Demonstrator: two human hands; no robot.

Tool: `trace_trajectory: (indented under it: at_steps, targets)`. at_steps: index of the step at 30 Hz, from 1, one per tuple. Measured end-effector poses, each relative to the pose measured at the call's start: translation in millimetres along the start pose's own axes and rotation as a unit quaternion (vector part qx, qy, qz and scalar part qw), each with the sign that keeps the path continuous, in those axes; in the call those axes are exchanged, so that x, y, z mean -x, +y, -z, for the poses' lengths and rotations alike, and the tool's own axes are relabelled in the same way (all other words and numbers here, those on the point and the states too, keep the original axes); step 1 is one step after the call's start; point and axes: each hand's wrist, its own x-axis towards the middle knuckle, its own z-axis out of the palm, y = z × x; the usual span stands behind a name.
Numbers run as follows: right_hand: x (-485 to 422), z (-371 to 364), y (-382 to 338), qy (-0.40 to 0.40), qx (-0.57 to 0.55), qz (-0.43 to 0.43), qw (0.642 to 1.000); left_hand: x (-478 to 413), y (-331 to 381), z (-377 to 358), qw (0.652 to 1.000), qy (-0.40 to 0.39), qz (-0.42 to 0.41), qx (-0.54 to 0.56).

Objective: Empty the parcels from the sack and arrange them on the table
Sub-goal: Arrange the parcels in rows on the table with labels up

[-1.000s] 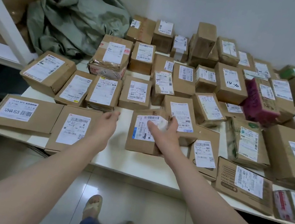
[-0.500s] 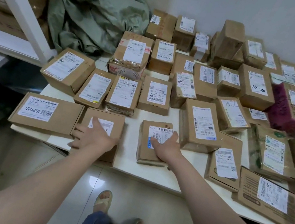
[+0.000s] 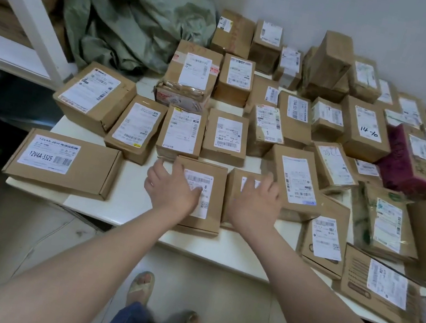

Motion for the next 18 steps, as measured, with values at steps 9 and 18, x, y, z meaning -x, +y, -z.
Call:
trace_trajectory:
  at_steps: [9,18]
  targets:
    - [3.6,-14.9,-106.2,-0.045,-0.126,0.236,0.962,-62.5,-113.5,80.4,0.989,0.001,0.141,-0.036]
    - [-0.2,-36.5,-167.8,-0.089,-0.104,0.315,0.939,-82.9,-184.6,86.6,0.975,-0.138,0.174,-0.022]
